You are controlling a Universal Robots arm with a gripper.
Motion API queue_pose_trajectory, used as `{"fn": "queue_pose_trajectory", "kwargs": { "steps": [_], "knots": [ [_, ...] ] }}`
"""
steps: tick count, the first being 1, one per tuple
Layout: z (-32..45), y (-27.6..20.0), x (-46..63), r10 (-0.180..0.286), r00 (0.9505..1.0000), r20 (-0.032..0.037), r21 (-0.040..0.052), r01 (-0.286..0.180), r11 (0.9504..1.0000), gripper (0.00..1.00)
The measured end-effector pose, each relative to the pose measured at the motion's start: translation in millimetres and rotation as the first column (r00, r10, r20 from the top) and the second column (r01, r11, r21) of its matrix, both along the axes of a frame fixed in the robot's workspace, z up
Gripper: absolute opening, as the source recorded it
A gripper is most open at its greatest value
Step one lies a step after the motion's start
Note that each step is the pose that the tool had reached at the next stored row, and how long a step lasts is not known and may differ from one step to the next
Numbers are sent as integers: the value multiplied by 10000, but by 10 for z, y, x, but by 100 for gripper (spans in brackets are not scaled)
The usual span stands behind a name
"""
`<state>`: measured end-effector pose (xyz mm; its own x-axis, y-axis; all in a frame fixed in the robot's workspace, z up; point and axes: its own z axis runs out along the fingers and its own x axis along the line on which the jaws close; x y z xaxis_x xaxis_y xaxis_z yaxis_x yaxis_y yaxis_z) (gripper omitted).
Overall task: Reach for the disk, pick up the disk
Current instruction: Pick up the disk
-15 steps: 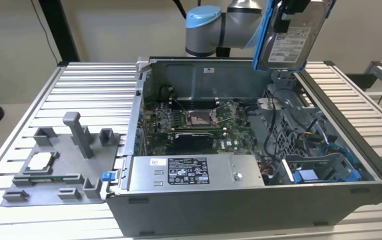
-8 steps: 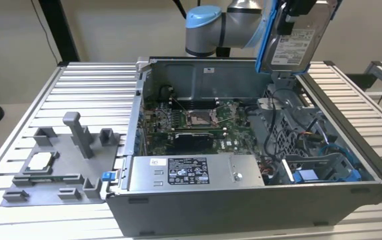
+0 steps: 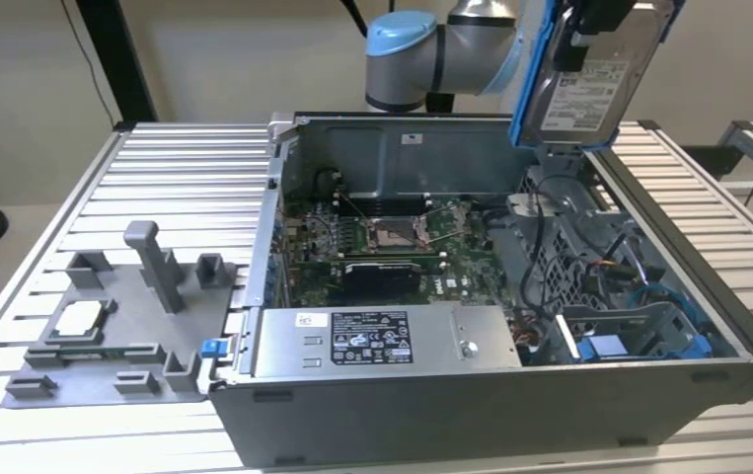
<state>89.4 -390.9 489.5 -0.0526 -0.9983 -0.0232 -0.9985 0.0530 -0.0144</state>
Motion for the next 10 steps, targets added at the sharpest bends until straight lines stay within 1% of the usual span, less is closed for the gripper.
{"fn": "queue_pose_trajectory", "kwargs": {
  "steps": [10],
  "knots": [
    [0, -68, 68, -8, 10000, -8, -1, 8, 10000, 0]
  ]
}}
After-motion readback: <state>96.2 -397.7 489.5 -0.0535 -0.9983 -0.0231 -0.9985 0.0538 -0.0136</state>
